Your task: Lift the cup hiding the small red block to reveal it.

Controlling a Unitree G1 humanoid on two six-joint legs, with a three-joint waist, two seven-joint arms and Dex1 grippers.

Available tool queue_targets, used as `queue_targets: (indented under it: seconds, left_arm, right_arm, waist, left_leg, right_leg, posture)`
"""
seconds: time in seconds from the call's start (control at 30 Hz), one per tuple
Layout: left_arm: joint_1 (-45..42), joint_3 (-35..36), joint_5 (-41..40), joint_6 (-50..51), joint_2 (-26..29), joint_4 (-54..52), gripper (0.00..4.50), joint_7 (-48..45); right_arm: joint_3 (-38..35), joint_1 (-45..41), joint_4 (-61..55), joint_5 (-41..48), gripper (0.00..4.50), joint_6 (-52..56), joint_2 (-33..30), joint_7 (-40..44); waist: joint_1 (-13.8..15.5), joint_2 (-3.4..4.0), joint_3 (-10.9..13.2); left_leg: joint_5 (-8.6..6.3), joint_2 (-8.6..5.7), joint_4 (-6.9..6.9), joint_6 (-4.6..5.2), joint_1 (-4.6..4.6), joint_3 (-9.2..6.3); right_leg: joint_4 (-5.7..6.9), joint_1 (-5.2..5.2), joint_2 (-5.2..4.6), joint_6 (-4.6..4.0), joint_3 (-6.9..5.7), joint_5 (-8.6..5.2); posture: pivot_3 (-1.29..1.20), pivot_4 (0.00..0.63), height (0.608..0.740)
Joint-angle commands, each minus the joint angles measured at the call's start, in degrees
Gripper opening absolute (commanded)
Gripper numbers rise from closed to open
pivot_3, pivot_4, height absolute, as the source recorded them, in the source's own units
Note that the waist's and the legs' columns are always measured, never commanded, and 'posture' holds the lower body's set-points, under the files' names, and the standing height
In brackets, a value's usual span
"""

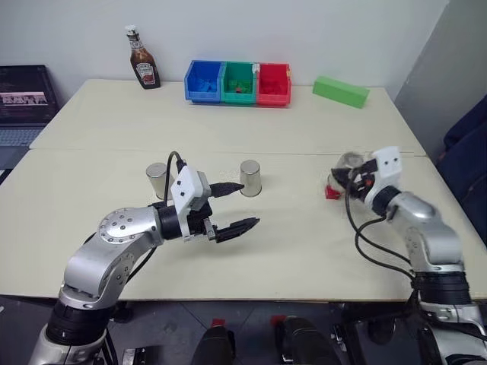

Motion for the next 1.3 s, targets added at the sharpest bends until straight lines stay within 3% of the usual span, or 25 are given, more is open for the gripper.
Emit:
queue_targets:
  seconds: [0.03, 0.4, 0.47, 0.63, 0.8, 0.97, 1.13, 1.3]
  left_arm:
    - [0.46, -0.03, -0.1, -0.61, -0.04, -1.69, 4.5, 0.0]
    - [-0.7, -2.11, -0.73, -0.39, -0.2, -1.22, 4.5, -2.21]
    - [-1.06, -2.42, -0.51, -0.52, -0.26, -0.81, 4.5, -2.51]
    - [-2.31, -2.88, 0.25, -1.02, -0.82, 0.23, 4.5, -2.39]
    - [-1.88, -2.47, -0.09, -0.82, -0.8, -0.17, 4.5, -2.18]
    - [0.18, -0.5, -0.8, -0.15, 1.09, -1.44, 4.5, -2.46]
    - [1.53, 1.83, -1.89, 1.51, 3.79, -1.99, 4.5, -2.42]
    - [0.7, 2.3, -2.17, 2.33, 3.96, -0.81, 4.5, -2.05]
  right_arm:
    - [-3.63, 3.04, -5.55, 0.48, 2.65, 3.79, -2.4, -1.28]
    - [-4.91, 7.98, 3.46, -0.43, 2.65, -2.05, 1.75, -2.62]
    - [-4.61, 7.74, 5.52, -0.59, 3.36, -3.14, 2.2, -2.08]
    - [-4.46, 9.01, 7.3, -1.18, 4.49, -5.23, 1.94, -1.36]
    - [-5.42, 11.86, 2.36, -0.5, 4.49, -3.16, 0.36, -0.62]
    - [-8.73, 20.53, -11.3, 3.26, 4.49, 4.78, -5.62, 2.71]
    - [-14.62, 25.59, -23.53, 14.38, 4.49, 15.49, -14.05, 10.87]
    - [-18.48, 24.51, -26.06, 23.09, 4.49, 22.17, -20.15, 15.59]
  waist:
    - [0.03, 0.0, 0.0]
    - [-0.22, 0.01, 0.0]
    - [-0.18, 0.03, -0.01]
    - [-0.09, 0.04, -0.01]
    - [-0.06, 0.05, -0.02]
    - [0.02, 0.1, -0.04]
    - [-0.15, 0.1, -0.04]
    - [-0.08, 0.06, -0.06]
  left_leg:
    - [0.0, 0.0, 0.0, 0.0, 0.0, -0.01]
    - [0.0, 0.01, 0.01, 0.0, 0.09, 0.09]
    - [0.0, 0.02, 0.0, 0.0, 0.1, 0.09]
    - [0.0, -0.03, 0.01, 0.0, 0.07, 0.09]
    - [0.0, -0.03, 0.0, 0.0, 0.04, 0.07]
    - [0.0, -0.03, -0.03, 0.0, 0.0, 0.03]
    - [0.0, 0.0, 0.0, 0.0, 0.1, 0.03]
    - [0.01, 0.04, 0.03, 0.02, 0.36, 0.04]
  right_leg:
    - [-0.01, 0.01, 0.0, 0.0, -0.01, 0.0]
    - [0.04, 0.04, 0.04, 0.01, 0.07, 0.0]
    - [0.05, 0.02, 0.05, 0.01, 0.07, 0.0]
    - [0.02, 0.03, 0.04, 0.01, 0.07, 0.0]
    - [0.0, 0.02, 0.03, 0.01, 0.07, 0.0]
    - [-0.01, 0.01, 0.02, 0.02, 0.04, -0.01]
    - [0.01, 0.08, 0.02, 0.03, 0.04, -0.01]
    - [0.03, 0.28, 0.1, 0.05, 0.02, -0.01]
  posture:
    - [0.0, 0.15, 0.74]
    - [0.0, 0.15, 0.74]
    - [0.0, 0.15, 0.74]
    - [0.0, 0.15, 0.74]
    - [0.0, 0.15, 0.74]
    - [0.0, 0.15, 0.74]
    - [0.0, 0.15, 0.74]
    - [0.0, 0.15, 0.74]
